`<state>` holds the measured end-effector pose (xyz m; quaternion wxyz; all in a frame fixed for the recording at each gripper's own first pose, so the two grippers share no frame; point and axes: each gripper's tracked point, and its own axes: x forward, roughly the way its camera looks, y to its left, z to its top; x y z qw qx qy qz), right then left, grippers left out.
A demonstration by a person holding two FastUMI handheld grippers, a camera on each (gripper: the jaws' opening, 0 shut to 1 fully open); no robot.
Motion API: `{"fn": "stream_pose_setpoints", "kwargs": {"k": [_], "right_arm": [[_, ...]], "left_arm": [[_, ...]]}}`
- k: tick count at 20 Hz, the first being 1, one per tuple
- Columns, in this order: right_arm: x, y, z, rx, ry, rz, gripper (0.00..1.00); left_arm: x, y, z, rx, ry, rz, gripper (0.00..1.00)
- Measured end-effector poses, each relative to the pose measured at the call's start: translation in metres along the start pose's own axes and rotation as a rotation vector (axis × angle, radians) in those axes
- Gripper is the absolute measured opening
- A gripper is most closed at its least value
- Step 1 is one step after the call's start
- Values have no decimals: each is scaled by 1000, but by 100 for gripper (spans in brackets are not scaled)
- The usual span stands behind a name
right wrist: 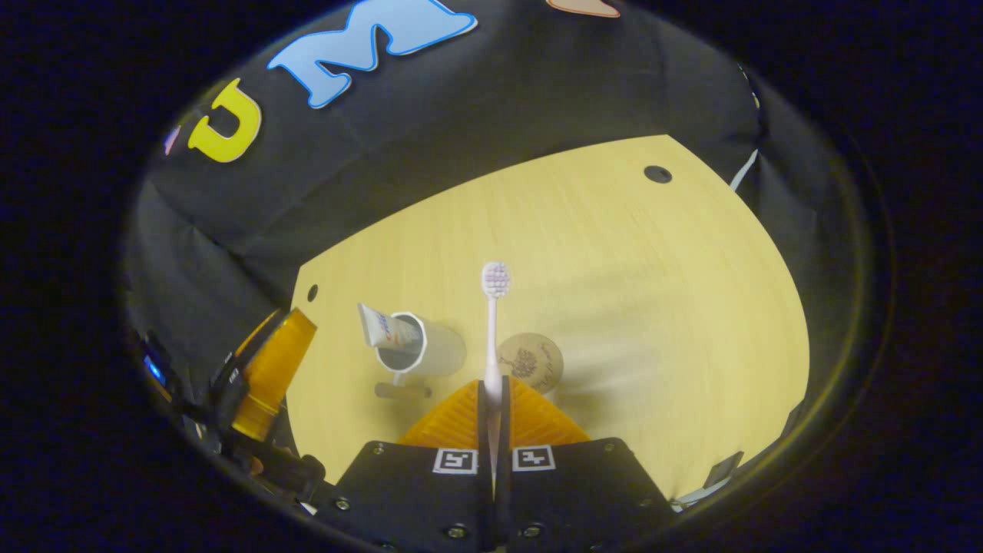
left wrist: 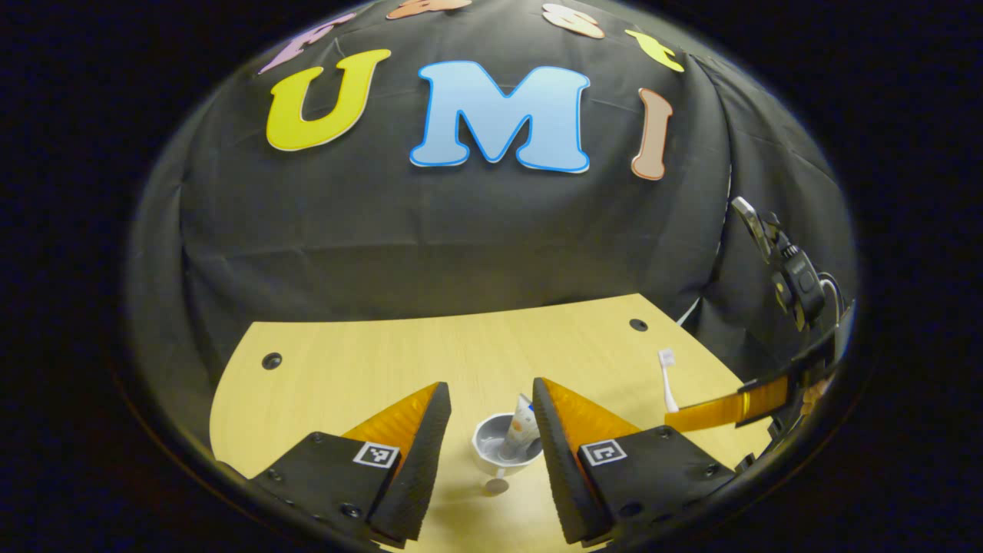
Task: Put the toothbrush and toothpaste on the desktop into the cup, then pick up the cup and place it on the coaster on the desktop.
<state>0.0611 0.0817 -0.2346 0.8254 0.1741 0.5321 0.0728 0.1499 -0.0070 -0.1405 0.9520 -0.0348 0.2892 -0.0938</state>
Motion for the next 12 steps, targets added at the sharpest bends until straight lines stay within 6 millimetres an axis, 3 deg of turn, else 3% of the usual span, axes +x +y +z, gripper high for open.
{"fn": "stream_pose_setpoints", "kwargs": {"k": [7, 12], "right_arm": [[27, 55, 43, -6, -130, 45, 3], [27, 89, 62, -23, -248, 83, 2]], "left_arm": [[-42, 53, -7, -24, 8, 78, 70], [-69, 93, -18, -50, 17, 133, 70]]}}
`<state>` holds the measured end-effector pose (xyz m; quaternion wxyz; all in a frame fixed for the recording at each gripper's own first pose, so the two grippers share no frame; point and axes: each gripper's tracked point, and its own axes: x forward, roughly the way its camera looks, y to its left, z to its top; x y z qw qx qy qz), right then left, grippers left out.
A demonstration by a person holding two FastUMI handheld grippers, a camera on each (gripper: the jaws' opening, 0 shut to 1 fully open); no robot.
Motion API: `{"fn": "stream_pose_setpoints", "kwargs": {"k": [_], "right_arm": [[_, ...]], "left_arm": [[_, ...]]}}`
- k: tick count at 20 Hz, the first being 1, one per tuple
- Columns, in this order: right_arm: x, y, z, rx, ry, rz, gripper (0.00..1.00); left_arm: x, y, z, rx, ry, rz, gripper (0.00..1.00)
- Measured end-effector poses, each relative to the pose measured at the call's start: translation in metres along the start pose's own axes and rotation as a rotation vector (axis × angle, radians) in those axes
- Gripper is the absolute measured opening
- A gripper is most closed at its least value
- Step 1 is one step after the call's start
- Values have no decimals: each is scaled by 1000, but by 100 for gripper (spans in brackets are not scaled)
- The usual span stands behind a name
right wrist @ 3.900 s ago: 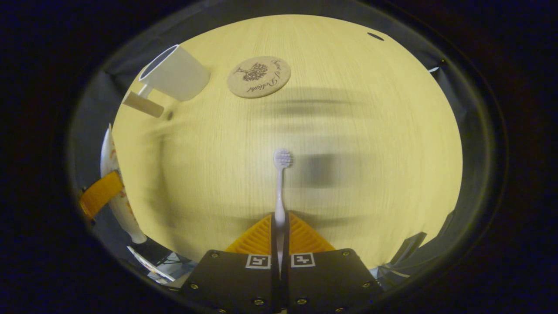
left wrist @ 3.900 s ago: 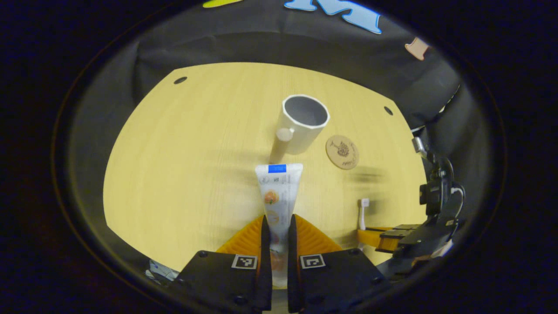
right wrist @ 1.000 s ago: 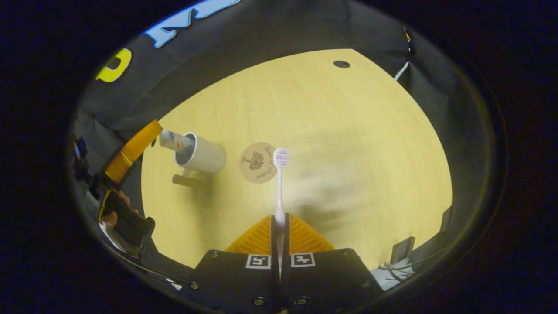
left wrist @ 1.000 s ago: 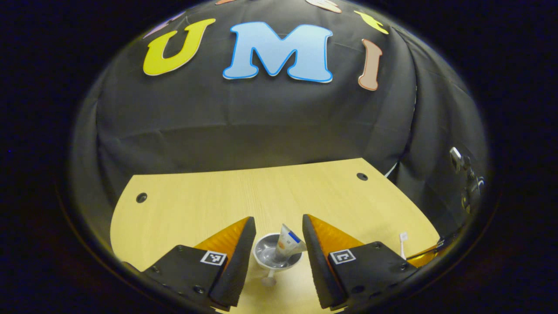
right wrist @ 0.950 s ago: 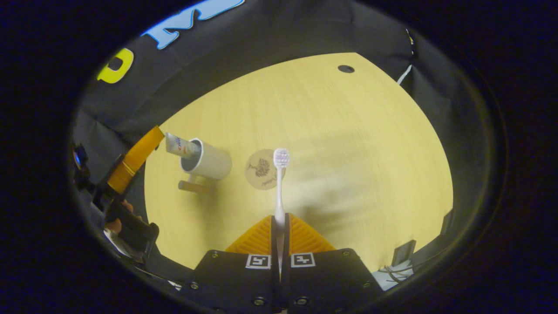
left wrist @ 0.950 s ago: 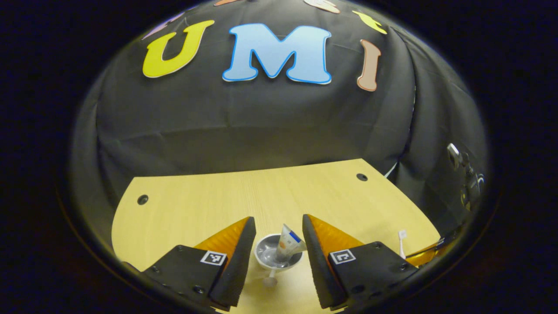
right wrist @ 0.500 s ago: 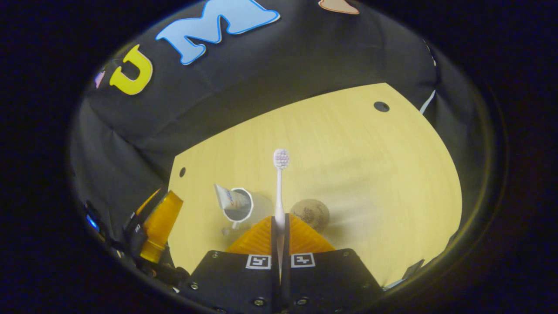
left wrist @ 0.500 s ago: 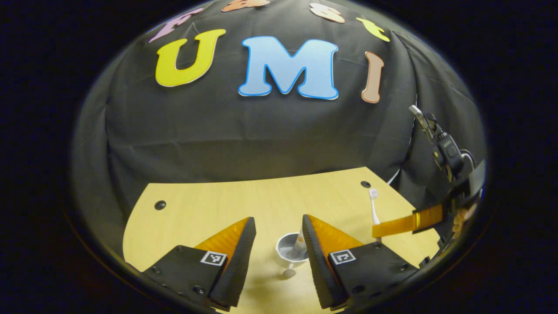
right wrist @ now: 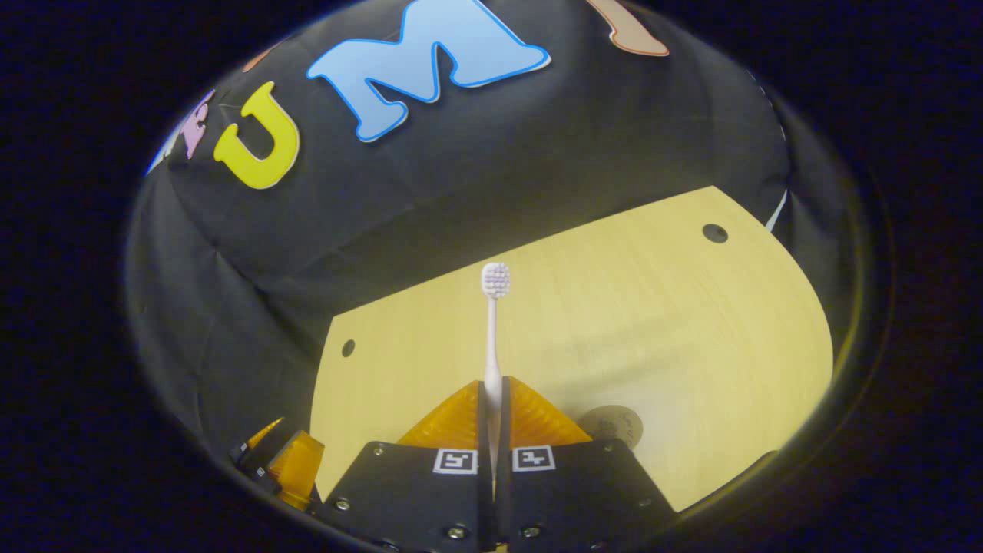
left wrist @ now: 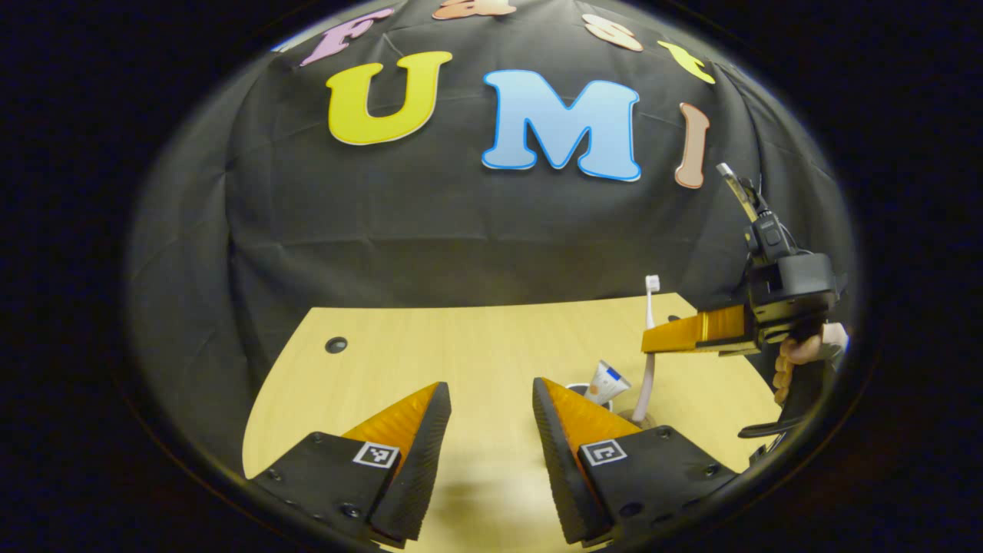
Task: Put the toothbrush and toothpaste on the desktop into the cup, then pick up the cup and place it on the coaster on the desktop.
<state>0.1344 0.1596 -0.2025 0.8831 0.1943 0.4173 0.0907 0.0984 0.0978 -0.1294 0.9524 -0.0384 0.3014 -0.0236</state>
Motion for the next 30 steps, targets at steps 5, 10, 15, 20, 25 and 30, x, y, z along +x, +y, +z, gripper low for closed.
{"fn": "stream_pose_setpoints", "kwargs": {"k": [5, 10, 15, 20, 25, 30], "right_arm": [[8, 44, 15, -88, -114, 56, 2], [23, 61, 3, -288, -218, 59, 3], [52, 64, -13, -426, -245, 32, 3], [69, 56, -33, -524, -237, 13, 3], [70, 46, -45, -586, -259, 3, 2], [64, 30, -57, -581, -261, -26, 3]], "left_arm": [[-19, 41, -14, -44, 20, 43, 70], [-33, 72, -27, -64, 44, 77, 72], [-40, 88, -41, -80, 66, 95, 71], [-35, 89, -45, -90, 74, 91, 71], [-32, 88, -51, -95, 81, 81, 72], [-27, 76, -58, -95, 97, 66, 72]]}}
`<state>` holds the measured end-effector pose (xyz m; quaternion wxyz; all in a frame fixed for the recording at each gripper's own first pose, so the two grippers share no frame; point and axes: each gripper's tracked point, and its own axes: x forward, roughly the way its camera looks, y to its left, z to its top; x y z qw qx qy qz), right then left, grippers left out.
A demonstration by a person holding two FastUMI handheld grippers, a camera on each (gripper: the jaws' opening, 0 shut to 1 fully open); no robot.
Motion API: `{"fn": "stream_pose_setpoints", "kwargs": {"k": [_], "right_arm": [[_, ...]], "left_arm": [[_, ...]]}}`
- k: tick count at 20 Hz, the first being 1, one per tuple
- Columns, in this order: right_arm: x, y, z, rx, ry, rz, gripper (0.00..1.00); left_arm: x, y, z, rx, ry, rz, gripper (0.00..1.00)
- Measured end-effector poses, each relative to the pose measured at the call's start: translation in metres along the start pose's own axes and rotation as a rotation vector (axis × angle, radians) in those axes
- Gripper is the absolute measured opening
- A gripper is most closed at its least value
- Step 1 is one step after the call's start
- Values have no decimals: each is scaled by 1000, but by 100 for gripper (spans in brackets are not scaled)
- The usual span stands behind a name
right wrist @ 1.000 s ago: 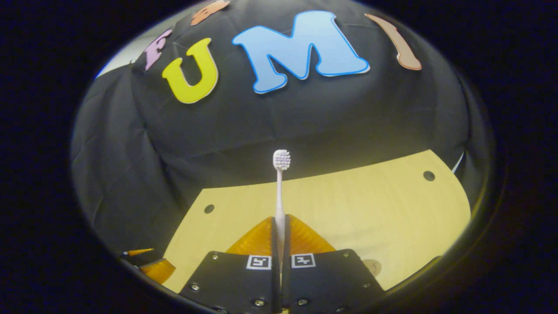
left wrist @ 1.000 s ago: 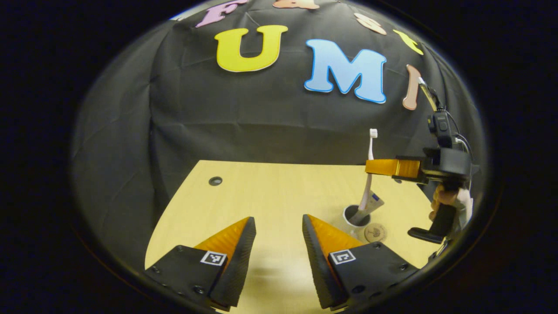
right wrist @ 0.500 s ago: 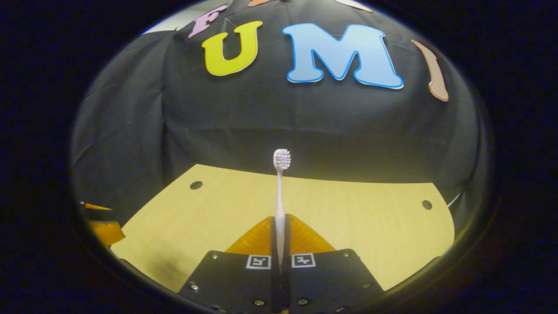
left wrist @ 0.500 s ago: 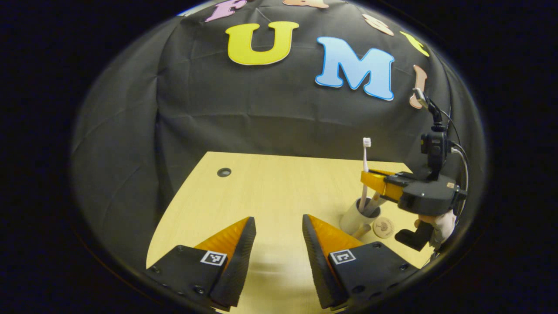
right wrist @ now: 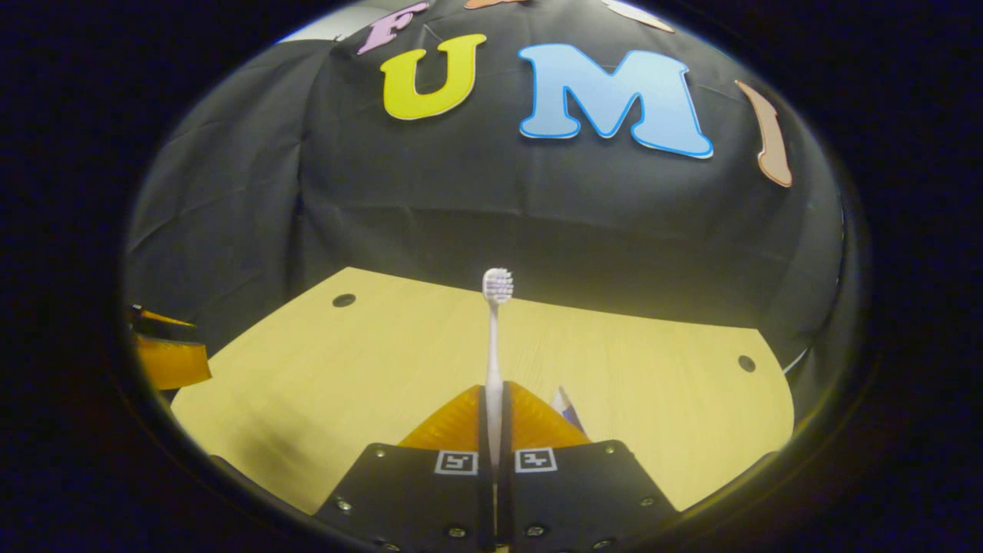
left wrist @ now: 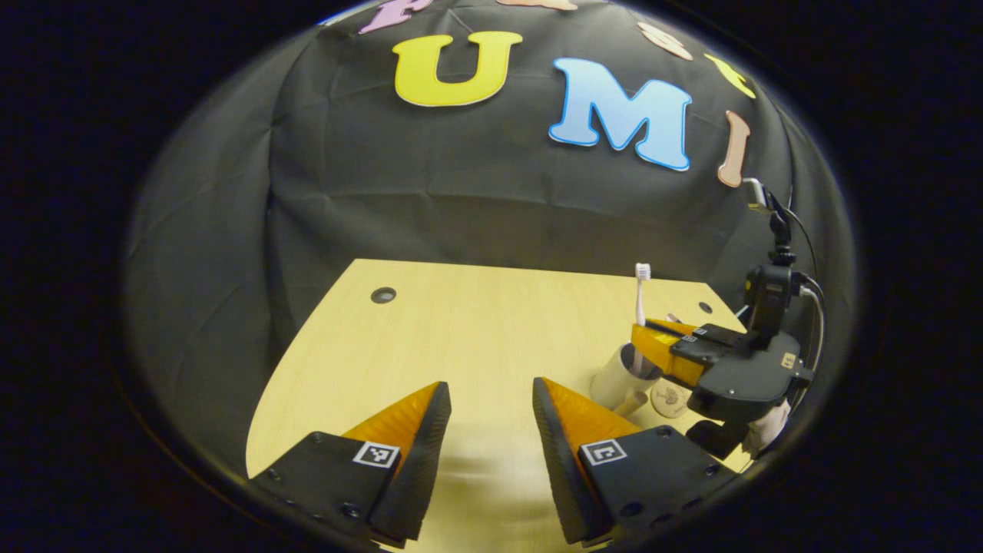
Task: Put the toothbrush and toothpaste on the desktop into the cup, then pick up the cup and place it on the coaster on the desktop.
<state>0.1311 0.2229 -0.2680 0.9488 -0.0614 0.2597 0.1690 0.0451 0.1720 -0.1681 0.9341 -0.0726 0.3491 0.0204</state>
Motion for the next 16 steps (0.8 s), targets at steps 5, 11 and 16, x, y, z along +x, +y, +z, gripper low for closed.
{"fn": "stream_pose_setpoints", "kwargs": {"k": [5, 11, 16], "right_arm": [[-15, 0, -10, -9, 8, -6, 11], [-43, -13, -3, 17, -20, -42, 14], [-75, -30, 9, 53, -48, -65, 14]], "left_arm": [[0, -12, -5, 0, 9, -19, 72], [3, -41, -8, 13, 21, -71, 72], [11, -79, -13, 26, 54, -151, 72]]}}
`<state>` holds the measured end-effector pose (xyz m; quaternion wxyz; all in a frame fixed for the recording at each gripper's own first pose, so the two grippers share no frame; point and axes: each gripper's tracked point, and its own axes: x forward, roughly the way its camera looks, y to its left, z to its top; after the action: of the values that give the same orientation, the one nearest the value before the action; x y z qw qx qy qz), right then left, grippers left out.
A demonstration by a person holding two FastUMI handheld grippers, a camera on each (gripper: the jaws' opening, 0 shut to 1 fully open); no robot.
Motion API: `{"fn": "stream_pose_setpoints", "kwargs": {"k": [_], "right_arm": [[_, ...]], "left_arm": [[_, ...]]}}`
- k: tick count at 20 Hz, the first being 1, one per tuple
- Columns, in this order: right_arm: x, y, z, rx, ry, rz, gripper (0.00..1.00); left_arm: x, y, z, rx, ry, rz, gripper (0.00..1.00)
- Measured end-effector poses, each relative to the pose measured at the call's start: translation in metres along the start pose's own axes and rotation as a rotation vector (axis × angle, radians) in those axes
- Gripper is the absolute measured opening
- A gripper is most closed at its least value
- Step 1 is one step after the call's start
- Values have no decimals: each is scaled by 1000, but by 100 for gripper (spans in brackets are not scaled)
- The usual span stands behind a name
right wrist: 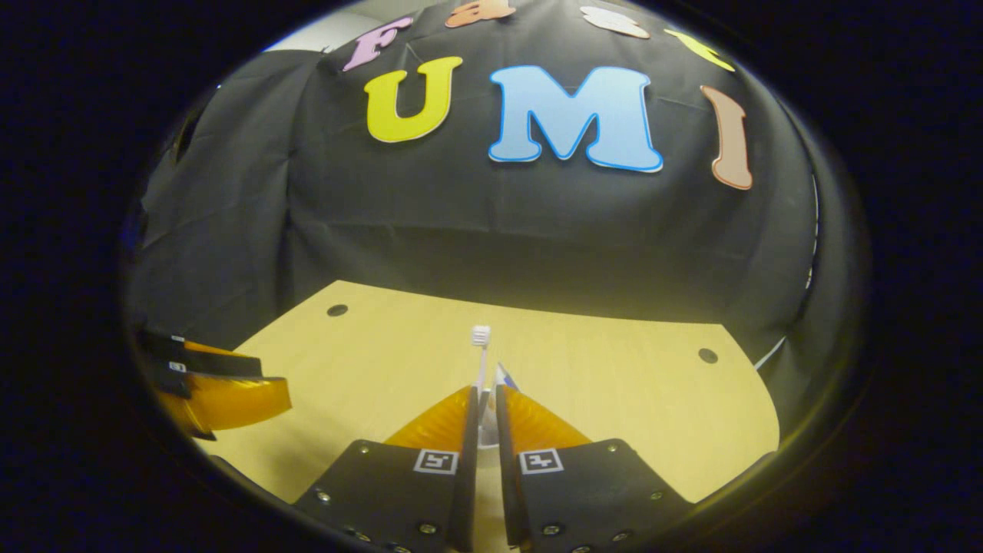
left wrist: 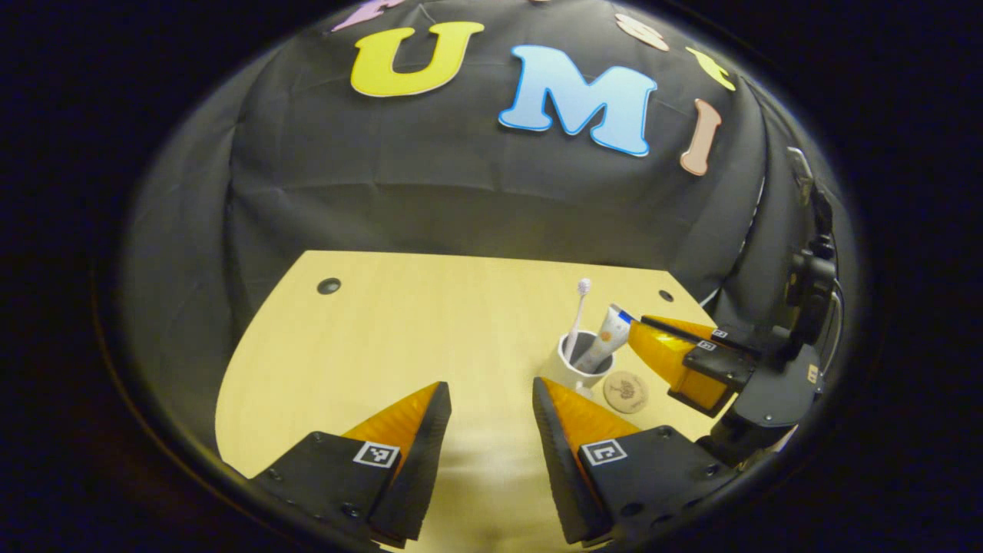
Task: Put the toothbrush and toothpaste on the desktop into the cup, then pick up the cup and place it on the coaster on the desktop.
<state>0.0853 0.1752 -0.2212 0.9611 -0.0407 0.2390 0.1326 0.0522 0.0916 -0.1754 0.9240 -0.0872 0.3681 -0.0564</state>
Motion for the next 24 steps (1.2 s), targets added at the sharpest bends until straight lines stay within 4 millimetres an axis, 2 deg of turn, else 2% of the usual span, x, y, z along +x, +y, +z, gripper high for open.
{"fn": "stream_pose_setpoints", "kwargs": {"k": [1, 2, 6, 8, 12, 17, 20, 21, 24], "right_arm": [[-7, -6, 2, 8, -6, -11, 17], [-13, -12, 5, 17, -12, -21, 14], [-35, -49, 5, 49, -18, -93, 14], [-45, -70, -2, 65, -7, -140, 14], [-65, -106, -30, 124, 36, -223, 14], [-85, -139, -66, 171, 93, -299, 14], [-93, -157, -82, 185, 120, -340, 12], [-94, -161, -86, 199, 127, -353, 14], [-103, -173, -100, 245, 147, -387, 14]], "left_arm": [[4, -7, -1, 11, 12, -18, 72], [9, -18, -2, 25, 27, -41, 72], [31, -50, -15, 94, 129, -131, 71], [44, -60, -21, 127, 189, -151, 70], [65, -79, -35, 136, 309, -192, 71], [90, -87, -51, 189, 410, -169, 72], [105, -84, -67, 206, 486, -132, 72], [111, -84, -71, 208, 512, -122, 72], [123, -84, -82, 233, 581, -92, 70]]}}
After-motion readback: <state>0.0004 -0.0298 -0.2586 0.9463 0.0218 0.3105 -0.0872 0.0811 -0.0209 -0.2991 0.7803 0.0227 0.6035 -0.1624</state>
